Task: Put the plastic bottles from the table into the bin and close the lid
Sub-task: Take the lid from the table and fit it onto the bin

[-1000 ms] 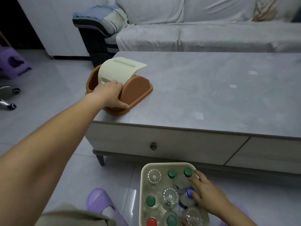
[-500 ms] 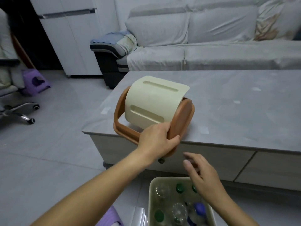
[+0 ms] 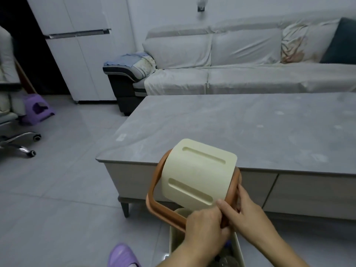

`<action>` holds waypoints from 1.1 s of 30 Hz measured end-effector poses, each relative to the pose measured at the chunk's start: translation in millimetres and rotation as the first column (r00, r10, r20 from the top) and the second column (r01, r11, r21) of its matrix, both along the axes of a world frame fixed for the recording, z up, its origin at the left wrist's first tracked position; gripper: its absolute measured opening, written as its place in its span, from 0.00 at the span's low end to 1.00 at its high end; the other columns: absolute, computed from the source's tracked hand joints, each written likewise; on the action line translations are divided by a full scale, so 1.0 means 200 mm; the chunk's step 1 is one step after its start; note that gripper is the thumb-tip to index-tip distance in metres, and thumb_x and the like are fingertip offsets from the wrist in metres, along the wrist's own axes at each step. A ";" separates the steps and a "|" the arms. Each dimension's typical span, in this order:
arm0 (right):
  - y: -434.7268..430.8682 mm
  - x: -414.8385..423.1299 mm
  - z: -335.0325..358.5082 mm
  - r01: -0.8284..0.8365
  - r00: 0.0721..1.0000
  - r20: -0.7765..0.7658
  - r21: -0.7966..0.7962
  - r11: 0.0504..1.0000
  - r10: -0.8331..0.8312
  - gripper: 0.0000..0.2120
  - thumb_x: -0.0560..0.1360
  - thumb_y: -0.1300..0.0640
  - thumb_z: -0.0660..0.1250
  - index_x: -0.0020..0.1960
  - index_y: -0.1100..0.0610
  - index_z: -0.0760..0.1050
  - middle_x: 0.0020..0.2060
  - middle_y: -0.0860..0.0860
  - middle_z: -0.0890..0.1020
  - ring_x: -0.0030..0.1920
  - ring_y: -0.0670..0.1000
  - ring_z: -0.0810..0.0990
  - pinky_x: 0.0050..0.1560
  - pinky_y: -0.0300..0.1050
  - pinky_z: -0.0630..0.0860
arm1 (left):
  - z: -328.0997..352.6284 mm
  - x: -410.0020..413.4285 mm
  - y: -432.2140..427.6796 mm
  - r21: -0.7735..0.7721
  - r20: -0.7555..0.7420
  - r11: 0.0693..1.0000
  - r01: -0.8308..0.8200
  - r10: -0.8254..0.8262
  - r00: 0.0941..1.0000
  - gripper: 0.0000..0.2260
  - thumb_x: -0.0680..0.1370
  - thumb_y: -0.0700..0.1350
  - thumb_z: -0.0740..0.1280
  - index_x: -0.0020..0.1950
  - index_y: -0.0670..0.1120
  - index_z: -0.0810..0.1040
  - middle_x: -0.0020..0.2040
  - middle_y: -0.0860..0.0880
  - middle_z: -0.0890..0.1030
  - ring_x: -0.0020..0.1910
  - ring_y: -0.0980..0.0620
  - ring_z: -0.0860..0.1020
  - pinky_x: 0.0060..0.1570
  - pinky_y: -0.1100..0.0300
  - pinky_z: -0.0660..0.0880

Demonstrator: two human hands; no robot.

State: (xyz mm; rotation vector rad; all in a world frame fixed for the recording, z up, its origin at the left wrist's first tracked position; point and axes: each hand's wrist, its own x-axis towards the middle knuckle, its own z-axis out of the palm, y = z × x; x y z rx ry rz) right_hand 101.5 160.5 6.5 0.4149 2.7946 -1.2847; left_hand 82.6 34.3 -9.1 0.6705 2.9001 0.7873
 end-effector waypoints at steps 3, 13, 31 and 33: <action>0.03 0.05 -0.04 -0.032 0.997 0.075 0.022 0.999 0.031 0.31 0.68 0.34 0.62 0.67 0.42 0.61 0.53 0.47 0.82 0.50 0.50 0.82 0.51 0.51 0.79 | -0.05 0.08 0.00 0.001 0.075 0.995 0.098 -0.098 0.992 0.18 0.74 0.53 0.65 0.61 0.49 0.74 0.58 0.47 0.80 0.58 0.45 0.78 0.54 0.53 0.74; 0.20 0.14 -0.25 -0.232 0.949 0.283 0.318 0.919 0.142 0.06 0.74 0.54 0.58 0.49 0.54 0.67 0.32 0.51 0.82 0.31 0.50 0.82 0.34 0.45 0.79 | -0.11 0.15 -0.18 0.068 -0.330 0.936 0.346 -0.306 0.893 0.09 0.78 0.51 0.61 0.49 0.48 0.78 0.51 0.51 0.81 0.51 0.56 0.75 0.51 0.60 0.76; 0.21 -0.09 -0.48 -0.271 0.931 0.334 0.365 0.891 0.147 0.09 0.75 0.55 0.58 0.52 0.57 0.66 0.35 0.54 0.81 0.32 0.53 0.82 0.38 0.51 0.83 | -0.44 -0.14 -0.47 0.176 0.467 0.956 -0.236 0.130 0.875 0.29 0.77 0.46 0.61 0.75 0.58 0.53 0.58 0.56 0.74 0.52 0.53 0.74 0.51 0.52 0.80; 0.22 -0.10 -0.52 -0.277 0.923 0.355 0.345 0.897 0.148 0.08 0.74 0.55 0.58 0.52 0.57 0.66 0.34 0.54 0.81 0.30 0.53 0.82 0.37 0.51 0.83 | -0.47 -0.15 -0.46 0.182 0.478 0.953 -0.243 0.130 0.869 0.29 0.78 0.45 0.61 0.76 0.57 0.54 0.62 0.53 0.74 0.53 0.54 0.73 0.52 0.54 0.80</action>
